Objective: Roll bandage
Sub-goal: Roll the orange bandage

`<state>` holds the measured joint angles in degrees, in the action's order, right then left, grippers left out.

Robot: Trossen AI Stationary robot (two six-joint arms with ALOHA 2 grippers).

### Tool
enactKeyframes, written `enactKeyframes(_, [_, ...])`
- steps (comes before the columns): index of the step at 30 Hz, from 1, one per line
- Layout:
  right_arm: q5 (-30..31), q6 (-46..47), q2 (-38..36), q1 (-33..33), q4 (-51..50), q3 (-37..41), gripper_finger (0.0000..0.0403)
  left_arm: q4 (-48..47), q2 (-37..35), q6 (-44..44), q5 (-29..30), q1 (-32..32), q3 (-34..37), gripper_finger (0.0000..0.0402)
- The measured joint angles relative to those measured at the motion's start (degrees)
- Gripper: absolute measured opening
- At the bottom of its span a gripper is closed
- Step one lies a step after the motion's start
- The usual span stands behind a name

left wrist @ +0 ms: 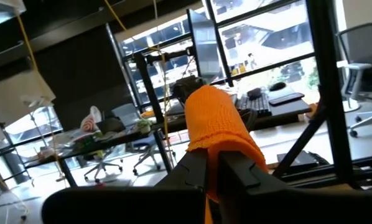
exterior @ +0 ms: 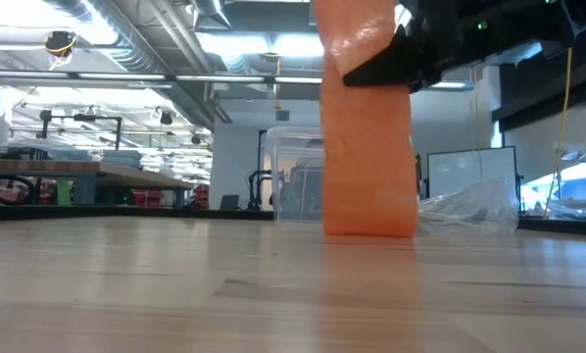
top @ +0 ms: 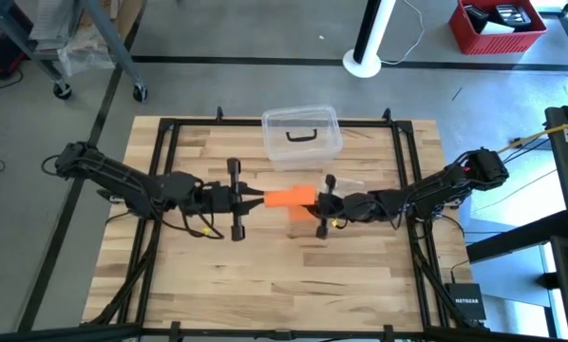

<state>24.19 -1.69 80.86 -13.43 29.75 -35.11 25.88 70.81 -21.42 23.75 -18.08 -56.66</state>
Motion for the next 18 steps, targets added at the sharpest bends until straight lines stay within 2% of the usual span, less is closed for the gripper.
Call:
enactKeyframes(4, [-0.12,6.72,0.0,-0.04,0.44,-0.73,0.0028,-0.06,0.02,-0.09,0.03,0.67,0.0,0.0006])
enactKeyframes(6, [0.01,8.6,0.0,-0.01,-0.28,-1.88,0.0051,0.06,0.02,-0.96,0.04,0.67,0.0,0.0006])
enactKeyframes(9, [-3.05,8.57,-0.3,-0.01,-3.08,-4.75,0.01,0.09,0.02,-1.54,0.02,0.65,0.0,0.0005])
enactKeyframes(11, [-5.37,7.75,-2.09,-0.04,-10.27,-7.45,0.0134,0.12,0.01,-1.54,0.01,0.65,0.0,0.0003])
enactKeyframes(14, [-6.23,8.07,-5.85,-0.09,-27.61,-13.26,0.0177,-0.16,0.0,-1.82,0.04,0.51,0.0,0.0004])
enactKeyframes(16, [-6.67,9.55,-7.35,-0.04,-38.1,-16.57,0.0198,-0.34,0.0,-2.34,0.04,0.49,0.0,0.0007])
enactKeyframes(18, [-7.3,11.79,-8.54,-0.38,-44.39,-17.9,0.0212,-0.36,0.0,-2.51,0.02,0.49,0.0,0.0009])
